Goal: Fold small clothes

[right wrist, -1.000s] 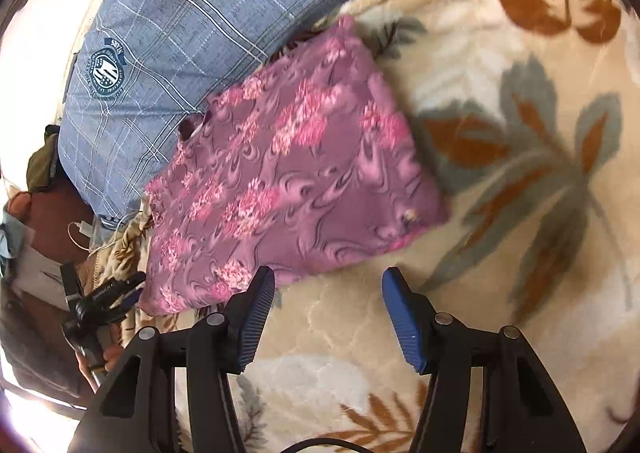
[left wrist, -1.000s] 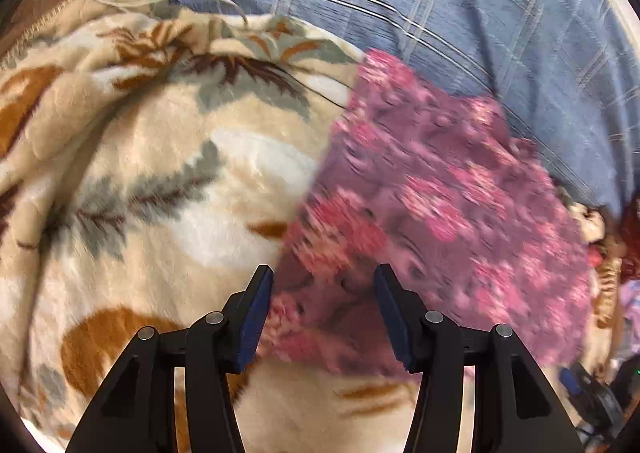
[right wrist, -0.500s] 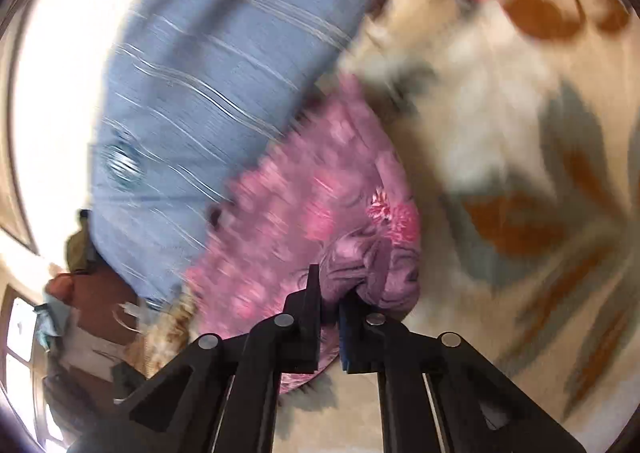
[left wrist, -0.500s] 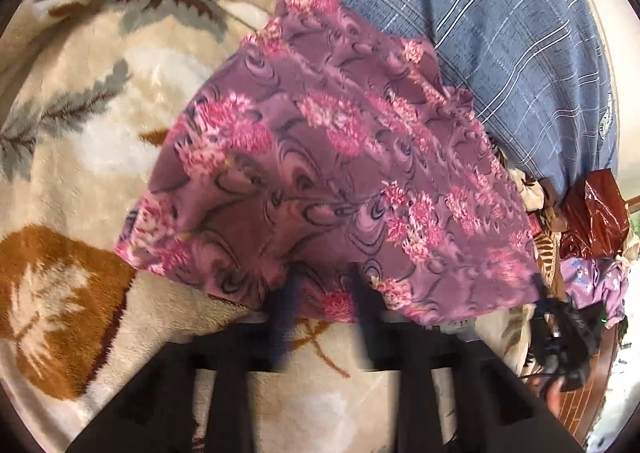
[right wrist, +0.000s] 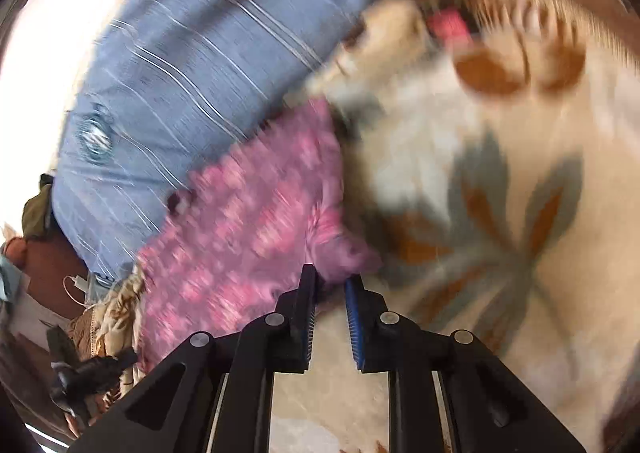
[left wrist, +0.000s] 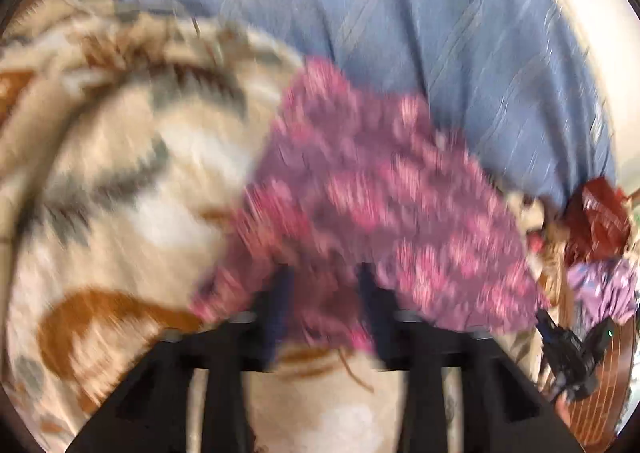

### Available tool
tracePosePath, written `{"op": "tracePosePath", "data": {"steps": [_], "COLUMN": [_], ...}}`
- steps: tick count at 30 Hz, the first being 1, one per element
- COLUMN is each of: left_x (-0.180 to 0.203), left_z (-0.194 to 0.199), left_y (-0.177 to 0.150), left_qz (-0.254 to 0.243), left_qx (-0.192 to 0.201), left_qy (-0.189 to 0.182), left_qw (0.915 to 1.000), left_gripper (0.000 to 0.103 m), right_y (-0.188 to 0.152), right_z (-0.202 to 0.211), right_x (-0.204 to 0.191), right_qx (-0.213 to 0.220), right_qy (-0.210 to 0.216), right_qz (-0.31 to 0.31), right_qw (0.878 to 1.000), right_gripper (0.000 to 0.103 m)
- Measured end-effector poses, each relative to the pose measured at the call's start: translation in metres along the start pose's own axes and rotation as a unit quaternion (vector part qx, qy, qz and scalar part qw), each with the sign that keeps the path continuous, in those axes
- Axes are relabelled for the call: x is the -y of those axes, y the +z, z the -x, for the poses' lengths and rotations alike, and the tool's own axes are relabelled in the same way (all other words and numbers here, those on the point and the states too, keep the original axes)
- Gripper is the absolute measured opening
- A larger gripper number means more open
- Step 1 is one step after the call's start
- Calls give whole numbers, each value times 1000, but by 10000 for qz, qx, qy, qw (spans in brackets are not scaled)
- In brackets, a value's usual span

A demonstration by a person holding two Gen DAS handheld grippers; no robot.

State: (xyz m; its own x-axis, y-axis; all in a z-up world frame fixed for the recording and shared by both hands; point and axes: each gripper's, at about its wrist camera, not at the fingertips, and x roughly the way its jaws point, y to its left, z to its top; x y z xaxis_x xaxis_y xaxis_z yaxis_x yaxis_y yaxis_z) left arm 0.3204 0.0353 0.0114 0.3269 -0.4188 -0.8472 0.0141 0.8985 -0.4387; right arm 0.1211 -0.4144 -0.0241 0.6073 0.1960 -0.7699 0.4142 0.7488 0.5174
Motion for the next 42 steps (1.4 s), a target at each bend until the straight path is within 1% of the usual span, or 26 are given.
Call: {"op": "tracePosePath", "data": {"steps": [1,3,5,7,8,9,10,11,12,14,16,19,21,23,25,26,27,28,31,33,35,36,37,39,40,42], "left_x": [-9,-25,-37,-47,-49,-48,-49,-51,-52,-56,-58,-66,-75,-84,-92,-97,-101,-106,-115,-118,-118,-118,-116,-114,-113,-110], "left_z": [8,10,5,-6,-14,-23,-33,-41,-45,-53,-54,-51,-45,-36,-34,-32,-30,-28,-21,-19,-18,-18,-19,-23,-26,-37], "left_y": [5,12,19,22,23,24,24,26,27,29,30,34,35,34,35,35,35,36,35,35,34,34,33,34,35,40], "left_qz": [51,243,334,426,513,595,667,765,835,910,906,954,1104,1279,1436,1528,1606,1688,1822,1830,1786,1760,1723,1705,1706,1725], "left_qx": [218,386,427,353,274,173,53,-95,-176,-264,-259,-212,-160,-137,-136,-117,-99,-86,-55,-56,-79,-93,-116,-161,-169,-236], "left_qy": [67,353,699,1061,1125,1079,967,862,805,802,916,925,841,730,619,550,487,420,317,304,303,315,333,325,263,-51], "left_qw": [9997,9983,9961,9928,9919,9922,9931,9933,9931,9923,9913,9909,9902,9890,9876,9867,9858,9847,9827,9826,9834,9838,9844,9847,9848,9847], "left_gripper": [78,75,75,75,74,75,75,75,74,74,74,74,74,75,74,74,74,74,74,74,74,74,74,74,75,75], "right_y": [6,13,19,21,19,15,7,-5,-28,-65,-113,-166,-187,-209,-223,-228,-230,-232,-234,-229,-223,-219,-212,-202,-197,-190], "right_z": [1,-6,-16,-14,-14,-15,-21,-29,-42,-60,-80,-101,-113,-125,-135,-139,-140,-142,-154,-163,-169,-171,-168,-158,-152,-142], "right_x": [-12,-35,-61,-86,-98,-109,-124,-139,-159,-186,-218,-254,-272,-287,-295,-298,-300,-305,-312,-316,-318,-318,-317,-317,-316,-314], "right_qx": [49,-24,-16,291,402,386,219,28,-252,-702,-986,-1183,-1225,-1077,-957,-854,-738,-520,-203,-99,-82,-144,-155,-123,-93,-91], "right_qy": [36,63,72,137,243,364,504,572,595,639,653,664,611,355,133,37,8,-108,-405,-480,-416,-379,-261,-47,41,215], "right_qz": [203,556,884,1111,1238,1367,1576,1848,2308,3029,3905,4808,5166,5620,5916,6046,6093,6208,6349,6344,6321,6281,6159,5930,5839,5688], "right_qw": [9998,9984,9961,9933,9912,9892,9860,9811,9708,9483,9130,8663,8452,8193,8005,7920,7895,7822,7713,7714,7737,7771,7872,8051,8118,8222], "right_gripper": [20,27,29,29,30,39,54,58,61,61,59,59,59,60,65,66,69,74,75,75,52,25,20,19,18,17]}}
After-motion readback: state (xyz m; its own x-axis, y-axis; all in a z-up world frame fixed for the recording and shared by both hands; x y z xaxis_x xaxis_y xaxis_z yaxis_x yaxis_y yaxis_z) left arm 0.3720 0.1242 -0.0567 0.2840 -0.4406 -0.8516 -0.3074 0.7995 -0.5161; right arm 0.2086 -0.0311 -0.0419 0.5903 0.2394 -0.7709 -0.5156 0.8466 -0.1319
